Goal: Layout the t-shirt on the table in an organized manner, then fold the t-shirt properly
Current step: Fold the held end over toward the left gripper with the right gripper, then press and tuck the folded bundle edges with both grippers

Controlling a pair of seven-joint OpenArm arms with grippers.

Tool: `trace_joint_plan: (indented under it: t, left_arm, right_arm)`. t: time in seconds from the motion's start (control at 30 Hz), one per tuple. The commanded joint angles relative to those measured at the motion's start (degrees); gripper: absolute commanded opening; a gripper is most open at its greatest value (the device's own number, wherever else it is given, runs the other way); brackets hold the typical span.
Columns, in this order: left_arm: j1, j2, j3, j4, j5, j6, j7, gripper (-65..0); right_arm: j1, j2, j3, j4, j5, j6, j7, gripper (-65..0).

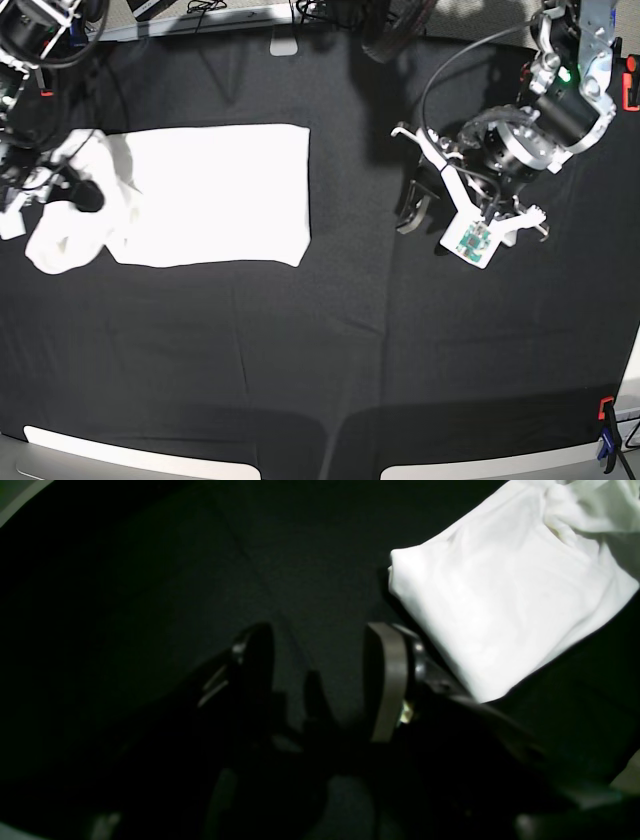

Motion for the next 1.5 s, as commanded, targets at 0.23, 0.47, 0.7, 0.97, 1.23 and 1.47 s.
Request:
trace_joint_plan:
  t: [0.23, 0.47, 0.7, 0.97, 1.23, 1.47]
  left_arm:
    - [-0.5, -0.2, -0.2, 1.0, -0.1, 0.1, -1.4, -38.1]
    - [-0.5, -0.2, -0.2, 1.0, -0.1, 0.1, -1.4, -38.1]
    - [-0.4, -0.2, -0.2, 1.0, -0.1, 0.1, -1.3, -38.1]
    - [0.1, -0.2, -0.2, 1.0, -0.1, 0.1, -1.4, -38.1]
    - [0.5, -0.2, -0.2, 1.0, -0.1, 0.1, -1.4, -38.1]
    - [0.5, -0.2, -0.2, 1.0, -0.1, 0.1, -1.3, -38.1]
  right_arm:
    - [0.8, -4.5, -4.2, 1.3, 2.8, 0.1, 0.6, -65.0]
    - [0.8, -4.8, -10.5, 5.4, 4.0, 0.1, 0.6, -65.0]
    - [0.8, -5.2, -13.2, 7.4, 4.3, 0.1, 0.6, -65.0]
    - [3.6, -10.1, -13.2, 7.4, 4.2, 0.1, 0.6, -65.0]
    - [5.0, -13.3, -13.2, 7.4, -3.5, 0.1, 0.6, -65.0]
    - [5.1, -13.9, -13.2, 7.9, -3.2, 0.1, 0.6, -45.0]
